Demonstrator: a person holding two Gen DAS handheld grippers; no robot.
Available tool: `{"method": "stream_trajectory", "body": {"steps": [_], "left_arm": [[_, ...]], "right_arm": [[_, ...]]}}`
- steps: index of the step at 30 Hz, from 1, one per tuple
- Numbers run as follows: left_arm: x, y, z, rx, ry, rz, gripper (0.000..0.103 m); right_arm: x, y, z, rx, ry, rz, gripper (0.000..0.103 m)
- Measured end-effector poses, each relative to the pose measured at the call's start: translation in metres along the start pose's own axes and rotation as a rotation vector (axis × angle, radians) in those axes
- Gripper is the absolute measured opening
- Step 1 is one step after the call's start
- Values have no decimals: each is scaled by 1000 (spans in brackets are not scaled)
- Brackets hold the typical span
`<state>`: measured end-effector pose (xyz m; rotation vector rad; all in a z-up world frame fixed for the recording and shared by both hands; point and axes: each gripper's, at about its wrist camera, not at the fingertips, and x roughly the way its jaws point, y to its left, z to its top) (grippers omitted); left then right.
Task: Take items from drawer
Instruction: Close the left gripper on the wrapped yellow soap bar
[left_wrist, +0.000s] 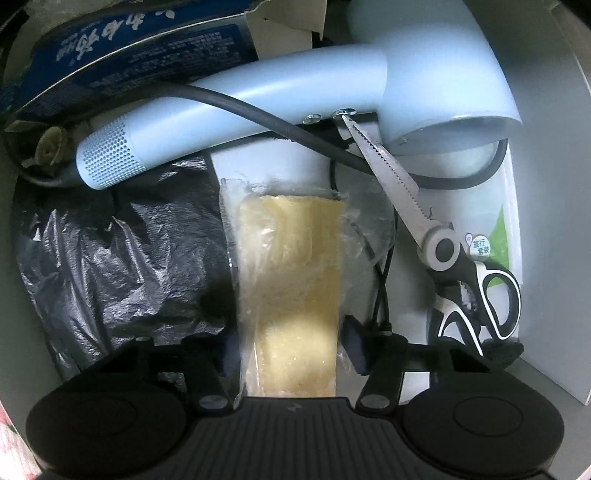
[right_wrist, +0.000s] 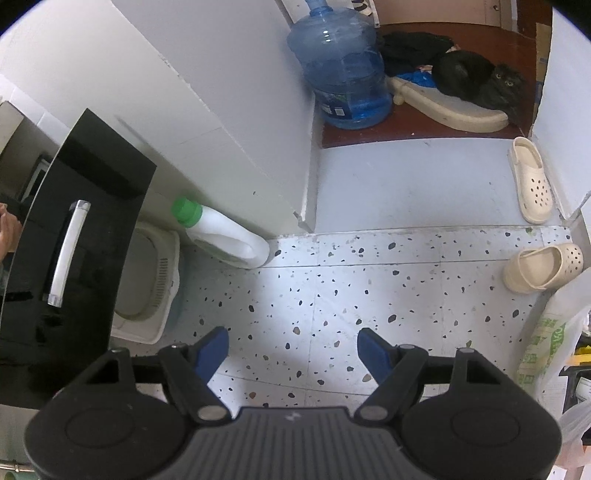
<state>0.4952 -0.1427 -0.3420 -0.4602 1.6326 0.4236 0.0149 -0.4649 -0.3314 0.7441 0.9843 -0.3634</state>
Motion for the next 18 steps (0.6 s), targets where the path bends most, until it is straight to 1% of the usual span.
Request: {"method": "stream_trajectory", "body": {"steps": [3, 9, 14, 15, 18], "left_arm": [[-1, 3, -2, 14, 0, -2, 52], [-7, 15, -5, 54, 24, -14, 51], [-20, 21, -11, 114, 18, -36, 51], [-24, 22, -12, 131, 17, -39, 51], [-33, 23, -20, 184, 24, -56, 51]], "right_arm": [[0, 0, 1, -2, -3, 12, 76], [-14, 12, 5, -45, -53, 122, 76], [-26, 34, 10, -100, -90, 215, 76], [-31, 42, 13, -121, -104, 239, 76], [-43, 63, 17, -188, -147, 272, 76]]}}
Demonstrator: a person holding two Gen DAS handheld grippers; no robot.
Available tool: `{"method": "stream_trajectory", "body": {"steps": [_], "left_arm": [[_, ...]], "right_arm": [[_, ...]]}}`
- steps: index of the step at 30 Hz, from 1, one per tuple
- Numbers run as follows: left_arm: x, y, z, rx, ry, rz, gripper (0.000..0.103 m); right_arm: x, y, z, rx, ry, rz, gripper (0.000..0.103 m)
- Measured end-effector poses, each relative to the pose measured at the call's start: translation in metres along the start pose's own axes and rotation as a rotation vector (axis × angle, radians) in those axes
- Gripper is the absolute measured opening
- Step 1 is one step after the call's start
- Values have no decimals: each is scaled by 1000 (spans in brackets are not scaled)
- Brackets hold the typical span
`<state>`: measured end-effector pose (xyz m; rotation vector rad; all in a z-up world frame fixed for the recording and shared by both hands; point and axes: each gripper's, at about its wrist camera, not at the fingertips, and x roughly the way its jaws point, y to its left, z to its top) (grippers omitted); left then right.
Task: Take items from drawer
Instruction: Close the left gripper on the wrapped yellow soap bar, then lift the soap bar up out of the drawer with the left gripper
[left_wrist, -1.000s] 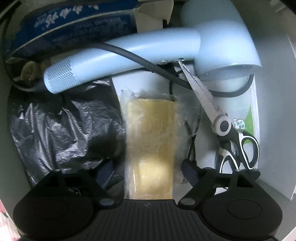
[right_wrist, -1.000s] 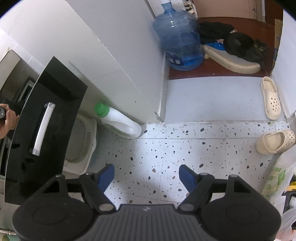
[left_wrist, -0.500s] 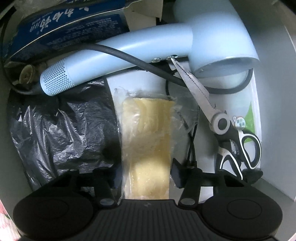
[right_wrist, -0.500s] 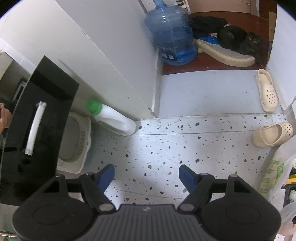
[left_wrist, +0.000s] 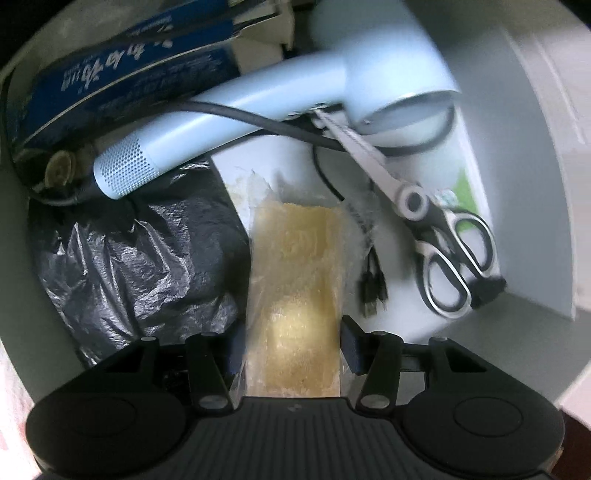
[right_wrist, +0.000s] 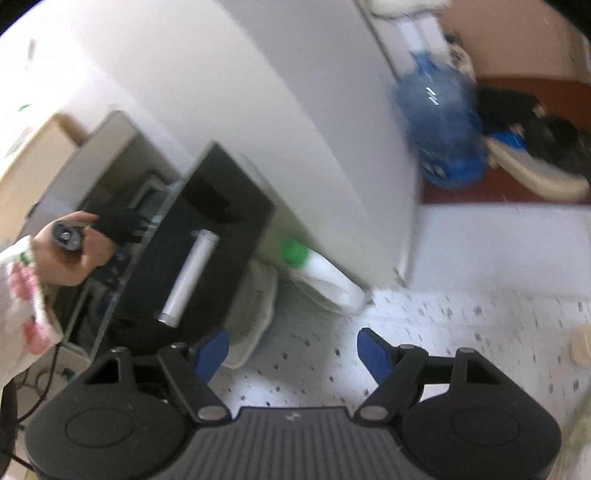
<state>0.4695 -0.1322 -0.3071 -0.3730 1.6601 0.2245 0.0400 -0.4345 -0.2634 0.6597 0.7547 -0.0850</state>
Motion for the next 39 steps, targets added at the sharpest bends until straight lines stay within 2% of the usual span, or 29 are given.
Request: {"method": "stream_trajectory", "body": {"steps": [4, 10, 16, 23, 30, 33, 35, 36, 37, 39], "left_arm": [[-10, -7, -8, 56, -10, -21, 51], [-30, -21, -30, 125, -25, -6, 51], [-9, -24, -33, 219, -60, 93, 51], [20, -19, -39, 332, -41, 133, 51], [40, -9, -40, 340, -15, 135, 51], [43, -10, -38, 349, -19, 138, 62], [49, -11, -38, 357, -23, 168, 77], [52, -12, -38, 361, -25, 182, 78], [56, -12, -39, 364, -24, 194, 78], [59, -11, -41, 349, -29, 178, 65]], "right_arm": [[-3, 25, 10, -56, -34, 46, 76], [-5, 47, 18, -70, -53, 86, 76], [-8, 54, 18, -67, -63, 91, 76], [-10, 53, 14, -58, -57, 91, 76], [-2, 55, 13, -55, -33, 91, 76], [2, 54, 12, -45, -22, 90, 76], [4, 52, 12, -37, -16, 86, 76], [5, 51, 11, -34, -14, 83, 76], [6, 51, 11, -31, -12, 79, 76], [7, 49, 10, -25, -8, 72, 76]]}}
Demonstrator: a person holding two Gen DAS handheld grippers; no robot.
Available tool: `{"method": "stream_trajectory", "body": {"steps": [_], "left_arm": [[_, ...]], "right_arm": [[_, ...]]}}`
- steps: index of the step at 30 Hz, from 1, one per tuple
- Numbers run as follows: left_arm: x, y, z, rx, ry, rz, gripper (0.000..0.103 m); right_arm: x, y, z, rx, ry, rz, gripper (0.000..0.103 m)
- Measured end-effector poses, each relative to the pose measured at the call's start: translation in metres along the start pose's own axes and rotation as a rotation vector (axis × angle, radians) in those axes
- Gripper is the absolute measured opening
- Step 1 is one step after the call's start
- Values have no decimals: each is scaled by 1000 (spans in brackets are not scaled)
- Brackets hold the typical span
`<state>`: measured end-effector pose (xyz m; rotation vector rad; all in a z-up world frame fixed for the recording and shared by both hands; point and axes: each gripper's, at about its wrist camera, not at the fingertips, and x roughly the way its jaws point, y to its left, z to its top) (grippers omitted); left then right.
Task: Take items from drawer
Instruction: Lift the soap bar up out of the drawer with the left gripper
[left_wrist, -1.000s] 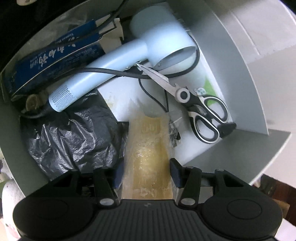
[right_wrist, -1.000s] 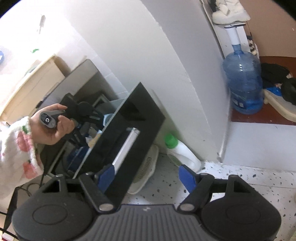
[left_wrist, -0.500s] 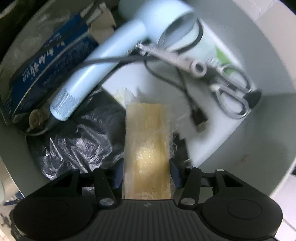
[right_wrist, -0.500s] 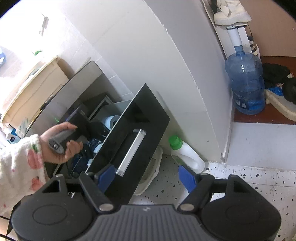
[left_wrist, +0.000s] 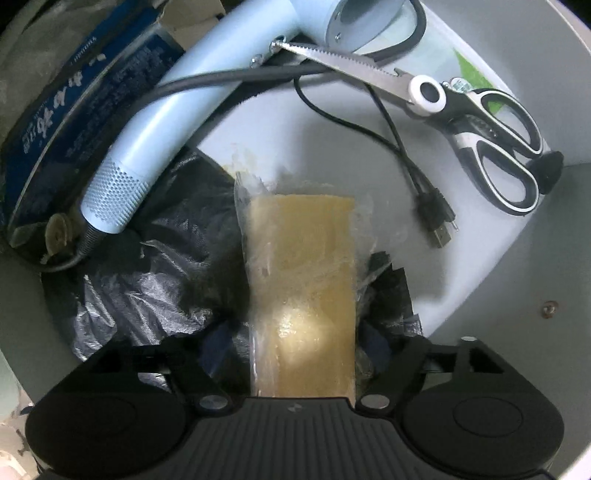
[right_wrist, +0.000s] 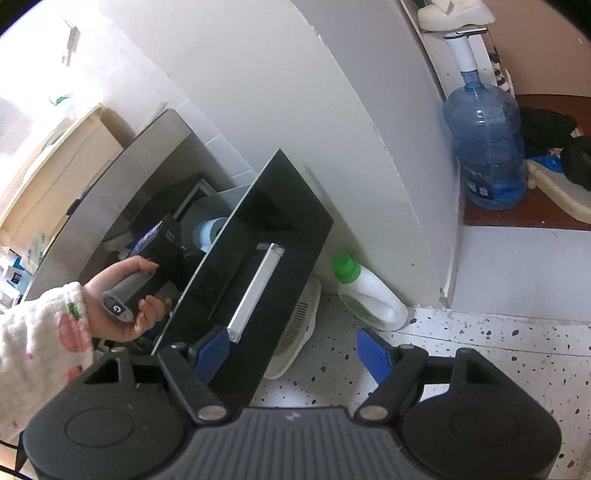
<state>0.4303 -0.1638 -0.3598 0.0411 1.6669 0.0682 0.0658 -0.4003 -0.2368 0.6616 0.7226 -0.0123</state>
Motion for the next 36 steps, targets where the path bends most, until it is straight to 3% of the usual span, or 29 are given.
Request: {"method": "stream_trajectory", "body": {"steps": [1, 5, 12, 16, 36], "left_arm": [[0, 0, -1, -10, -4, -14, 52], [-9, -12, -5, 52, -42, 31, 52], [-37, -10, -13, 84, -92, 22, 51], [-58, -13, -20, 152, -144, 45, 51], [-181, -33, -76, 400, -336, 8, 51]], "right_arm": [[0, -1, 0, 4, 1, -9, 76], [0, -7, 0, 21, 5, -28, 76], [-2, -2, 5, -8, -1, -39, 76], [-3, 4, 8, -22, -7, -43, 76], [-18, 36, 8, -68, 7, -35, 76]]}}
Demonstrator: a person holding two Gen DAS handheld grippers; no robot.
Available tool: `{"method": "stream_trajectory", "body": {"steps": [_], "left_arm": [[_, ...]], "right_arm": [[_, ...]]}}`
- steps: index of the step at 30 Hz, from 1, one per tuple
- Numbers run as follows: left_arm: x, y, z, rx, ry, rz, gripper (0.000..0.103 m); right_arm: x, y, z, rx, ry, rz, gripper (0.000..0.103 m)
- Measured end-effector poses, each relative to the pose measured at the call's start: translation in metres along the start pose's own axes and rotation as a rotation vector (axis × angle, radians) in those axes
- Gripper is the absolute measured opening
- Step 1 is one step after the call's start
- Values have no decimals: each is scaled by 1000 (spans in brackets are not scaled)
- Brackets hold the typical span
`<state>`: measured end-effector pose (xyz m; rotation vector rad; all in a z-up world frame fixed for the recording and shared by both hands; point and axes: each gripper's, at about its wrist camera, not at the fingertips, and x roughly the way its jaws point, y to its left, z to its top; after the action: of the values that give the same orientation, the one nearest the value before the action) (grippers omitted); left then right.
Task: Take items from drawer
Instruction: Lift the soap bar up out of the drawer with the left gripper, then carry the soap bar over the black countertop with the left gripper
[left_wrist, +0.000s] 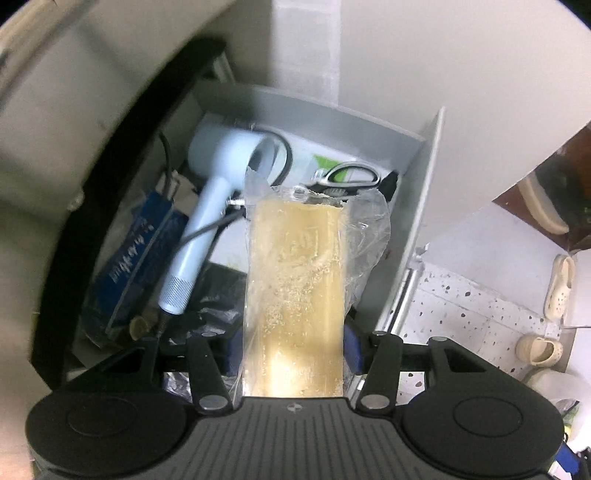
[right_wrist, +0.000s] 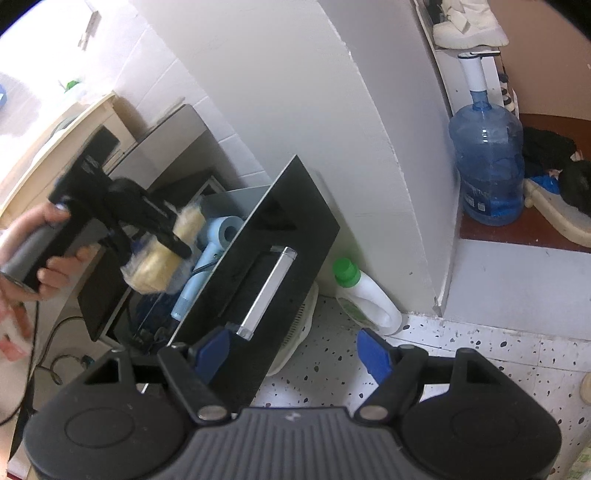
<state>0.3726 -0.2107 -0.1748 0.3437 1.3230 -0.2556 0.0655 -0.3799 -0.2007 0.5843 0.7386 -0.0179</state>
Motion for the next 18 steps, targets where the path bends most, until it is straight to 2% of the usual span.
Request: {"method": "stream_trajectory", "body": {"steps": [10, 18], "left_arm": [[-91, 16, 5, -37, -98, -48, 51], [-152, 51, 39, -126, -163, -49, 51]], "right_arm": [[-3, 15, -2, -16, 33, 17, 76], [-5, 21, 0, -3, 37, 23, 76]]}}
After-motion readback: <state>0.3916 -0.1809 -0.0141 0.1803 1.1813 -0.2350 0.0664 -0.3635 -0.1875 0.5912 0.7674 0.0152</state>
